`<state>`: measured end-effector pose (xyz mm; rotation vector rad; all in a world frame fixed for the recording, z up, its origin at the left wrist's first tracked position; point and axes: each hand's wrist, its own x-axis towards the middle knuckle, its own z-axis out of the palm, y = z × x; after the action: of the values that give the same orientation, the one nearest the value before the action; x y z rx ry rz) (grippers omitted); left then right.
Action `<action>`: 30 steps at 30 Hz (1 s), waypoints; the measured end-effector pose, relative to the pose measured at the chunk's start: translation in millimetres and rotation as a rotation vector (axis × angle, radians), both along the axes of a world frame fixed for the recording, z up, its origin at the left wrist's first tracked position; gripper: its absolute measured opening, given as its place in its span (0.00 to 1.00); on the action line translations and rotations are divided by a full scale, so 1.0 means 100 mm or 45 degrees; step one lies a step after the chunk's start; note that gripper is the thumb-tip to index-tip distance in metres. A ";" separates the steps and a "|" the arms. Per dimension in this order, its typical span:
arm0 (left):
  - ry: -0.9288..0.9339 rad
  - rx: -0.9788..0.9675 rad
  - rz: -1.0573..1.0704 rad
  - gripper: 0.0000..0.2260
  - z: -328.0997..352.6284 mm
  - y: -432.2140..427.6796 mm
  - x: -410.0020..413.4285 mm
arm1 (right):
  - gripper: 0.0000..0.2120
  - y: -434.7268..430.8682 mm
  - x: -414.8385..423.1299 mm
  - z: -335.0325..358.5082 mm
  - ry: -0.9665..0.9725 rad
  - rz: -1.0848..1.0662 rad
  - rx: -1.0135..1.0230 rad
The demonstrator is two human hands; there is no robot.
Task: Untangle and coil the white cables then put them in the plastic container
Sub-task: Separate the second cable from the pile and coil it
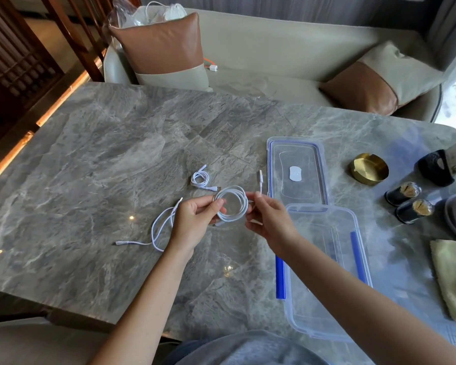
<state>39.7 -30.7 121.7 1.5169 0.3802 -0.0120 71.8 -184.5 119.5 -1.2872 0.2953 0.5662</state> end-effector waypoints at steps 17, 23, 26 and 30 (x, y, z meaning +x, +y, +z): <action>0.210 -0.279 0.330 0.09 -0.08 -0.02 0.13 | 0.14 -0.10 -0.01 0.09 -0.497 0.196 -0.227; 0.304 -0.439 0.422 0.08 -0.15 -0.07 0.18 | 0.17 -0.02 -0.16 0.11 -0.498 0.656 -0.227; 0.250 -0.353 0.416 0.08 -0.19 -0.10 0.17 | 0.17 -0.03 -0.14 0.11 -0.377 0.636 -0.206; -0.033 0.148 0.311 0.08 -0.15 -0.07 0.13 | 0.17 -0.07 -0.09 0.11 -0.197 0.633 -0.259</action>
<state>52.9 -38.1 106.3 1.5743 0.5508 0.2255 62.9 -191.1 130.4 -1.6048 -0.1063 0.8664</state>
